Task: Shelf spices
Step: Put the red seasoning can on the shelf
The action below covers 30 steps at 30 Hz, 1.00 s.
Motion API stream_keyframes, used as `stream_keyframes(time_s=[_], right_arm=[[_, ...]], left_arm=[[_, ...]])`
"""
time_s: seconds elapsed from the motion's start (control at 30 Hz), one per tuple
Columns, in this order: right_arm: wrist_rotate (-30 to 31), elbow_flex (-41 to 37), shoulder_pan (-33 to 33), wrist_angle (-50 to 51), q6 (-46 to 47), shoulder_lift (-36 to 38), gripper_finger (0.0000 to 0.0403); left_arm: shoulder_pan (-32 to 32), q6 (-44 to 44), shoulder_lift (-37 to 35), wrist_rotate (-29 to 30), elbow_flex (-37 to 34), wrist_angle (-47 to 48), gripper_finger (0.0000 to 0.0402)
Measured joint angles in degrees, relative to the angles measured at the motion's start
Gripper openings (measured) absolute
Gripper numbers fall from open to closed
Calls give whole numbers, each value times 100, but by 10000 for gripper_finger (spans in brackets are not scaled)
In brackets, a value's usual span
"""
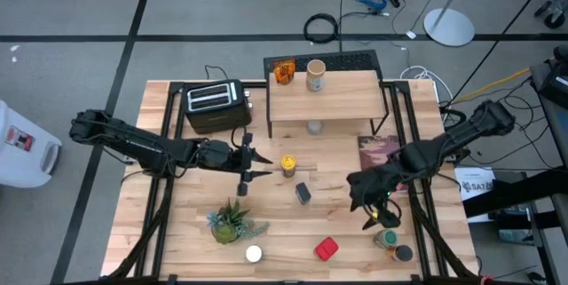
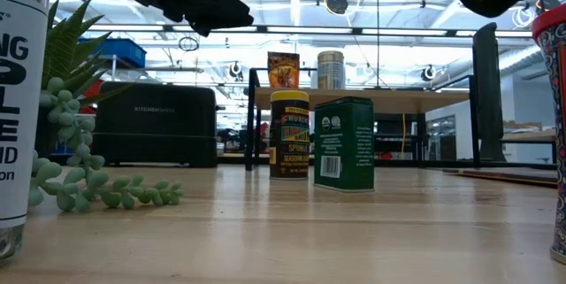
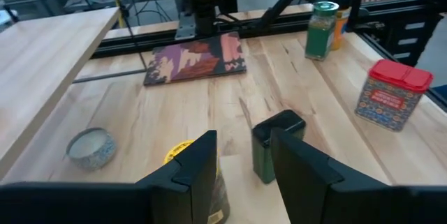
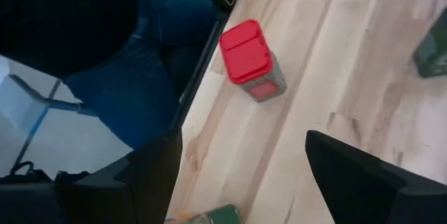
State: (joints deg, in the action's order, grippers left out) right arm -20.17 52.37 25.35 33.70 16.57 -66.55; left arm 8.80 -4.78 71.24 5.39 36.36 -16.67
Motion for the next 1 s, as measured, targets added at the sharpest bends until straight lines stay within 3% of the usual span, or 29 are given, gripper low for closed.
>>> stream_keyframes(time_s=[0.37, 0.87, 1.0], right_arm=[[237, -43, 707, -713, -187, -797, 290], [337, -45, 762, -1936, -244, -1648, 290], [356, -43, 777, -1803, -107, -1687, 290]], left_arm=[[-164, 291, -1, 0, 0, -68, 144], [6, 603, -1, -157, 2, -211, 144], [149, 658, 1, -236, 40, -268, 144]])
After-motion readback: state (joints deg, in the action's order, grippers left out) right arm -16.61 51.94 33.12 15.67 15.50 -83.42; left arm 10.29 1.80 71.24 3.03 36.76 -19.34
